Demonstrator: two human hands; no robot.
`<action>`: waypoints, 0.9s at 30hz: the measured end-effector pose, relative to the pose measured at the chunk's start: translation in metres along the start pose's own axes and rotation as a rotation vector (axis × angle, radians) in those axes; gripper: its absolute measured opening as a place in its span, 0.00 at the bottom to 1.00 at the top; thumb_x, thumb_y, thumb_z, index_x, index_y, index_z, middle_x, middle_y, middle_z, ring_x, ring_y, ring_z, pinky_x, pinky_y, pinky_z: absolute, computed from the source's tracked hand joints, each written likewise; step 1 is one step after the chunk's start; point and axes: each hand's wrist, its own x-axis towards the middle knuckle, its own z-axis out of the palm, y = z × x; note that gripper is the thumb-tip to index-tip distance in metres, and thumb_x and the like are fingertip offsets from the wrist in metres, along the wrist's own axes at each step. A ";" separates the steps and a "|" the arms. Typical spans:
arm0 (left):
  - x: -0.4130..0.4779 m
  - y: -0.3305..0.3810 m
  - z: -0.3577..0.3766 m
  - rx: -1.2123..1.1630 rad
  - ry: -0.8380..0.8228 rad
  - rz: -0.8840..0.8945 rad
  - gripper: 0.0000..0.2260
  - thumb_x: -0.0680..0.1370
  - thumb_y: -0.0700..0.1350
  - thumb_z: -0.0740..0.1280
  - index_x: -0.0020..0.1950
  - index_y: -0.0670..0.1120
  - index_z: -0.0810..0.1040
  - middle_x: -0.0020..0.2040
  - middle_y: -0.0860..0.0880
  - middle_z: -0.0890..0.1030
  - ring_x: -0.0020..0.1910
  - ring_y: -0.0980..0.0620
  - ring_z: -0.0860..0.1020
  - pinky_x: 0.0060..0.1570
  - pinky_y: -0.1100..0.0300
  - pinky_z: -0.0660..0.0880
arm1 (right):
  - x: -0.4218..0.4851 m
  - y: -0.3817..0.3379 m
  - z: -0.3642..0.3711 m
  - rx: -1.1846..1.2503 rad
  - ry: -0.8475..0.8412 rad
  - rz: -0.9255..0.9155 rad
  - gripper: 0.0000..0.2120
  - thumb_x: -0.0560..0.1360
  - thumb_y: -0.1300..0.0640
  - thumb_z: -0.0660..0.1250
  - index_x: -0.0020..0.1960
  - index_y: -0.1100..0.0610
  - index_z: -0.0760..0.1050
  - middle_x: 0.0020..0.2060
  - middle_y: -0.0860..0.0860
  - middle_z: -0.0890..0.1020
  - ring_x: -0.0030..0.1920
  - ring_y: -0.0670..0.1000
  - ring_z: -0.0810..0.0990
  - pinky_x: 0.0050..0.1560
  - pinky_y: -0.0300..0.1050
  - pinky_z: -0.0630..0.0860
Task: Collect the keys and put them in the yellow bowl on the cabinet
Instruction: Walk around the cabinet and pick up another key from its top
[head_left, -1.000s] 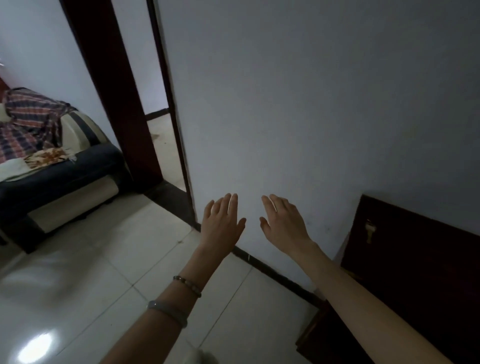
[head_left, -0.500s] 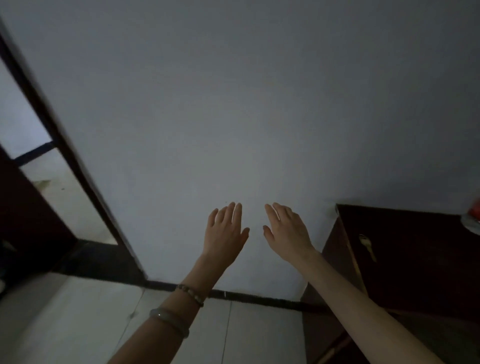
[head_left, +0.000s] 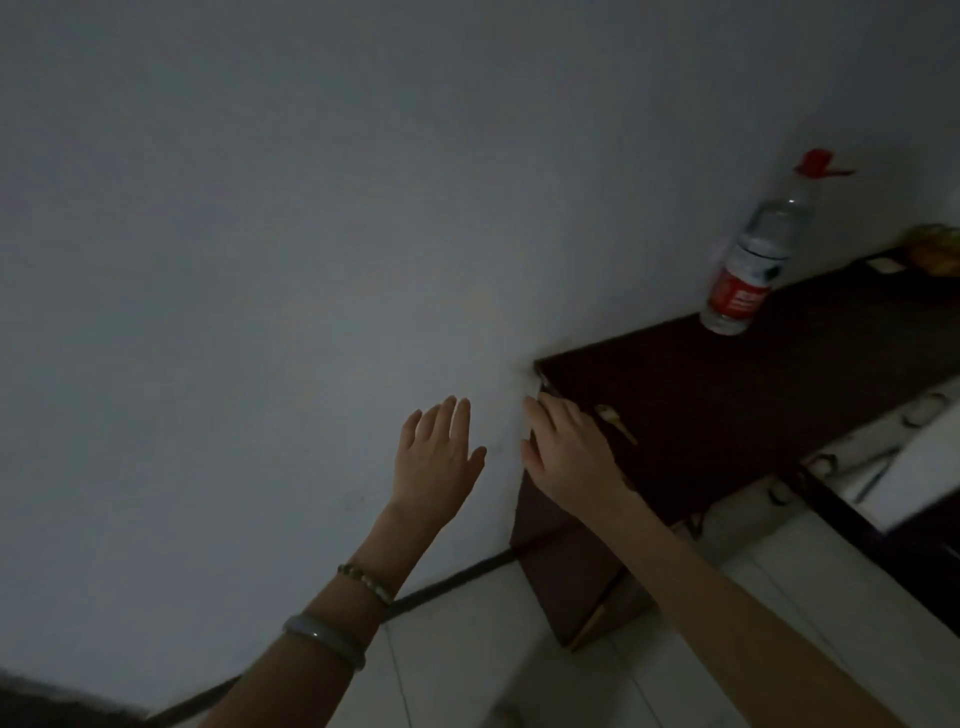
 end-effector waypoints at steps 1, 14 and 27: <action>0.008 0.004 0.005 -0.012 -0.005 0.026 0.27 0.78 0.54 0.59 0.71 0.40 0.59 0.70 0.40 0.68 0.69 0.43 0.66 0.69 0.47 0.60 | 0.000 0.007 0.000 -0.021 0.011 0.031 0.22 0.71 0.60 0.68 0.62 0.67 0.70 0.56 0.65 0.79 0.55 0.63 0.78 0.51 0.55 0.77; 0.117 0.050 0.051 -0.087 -0.055 0.331 0.27 0.79 0.53 0.58 0.72 0.40 0.58 0.72 0.40 0.65 0.69 0.44 0.64 0.69 0.48 0.58 | 0.023 0.098 0.016 -0.087 0.018 0.326 0.22 0.72 0.58 0.68 0.63 0.65 0.70 0.59 0.65 0.77 0.58 0.64 0.76 0.52 0.56 0.76; 0.161 0.063 0.115 -0.158 -0.271 0.601 0.28 0.79 0.53 0.55 0.74 0.40 0.52 0.75 0.40 0.57 0.73 0.44 0.56 0.72 0.49 0.53 | 0.020 0.141 0.066 -0.083 -0.153 0.579 0.17 0.75 0.52 0.63 0.60 0.60 0.71 0.59 0.59 0.74 0.59 0.58 0.72 0.55 0.51 0.71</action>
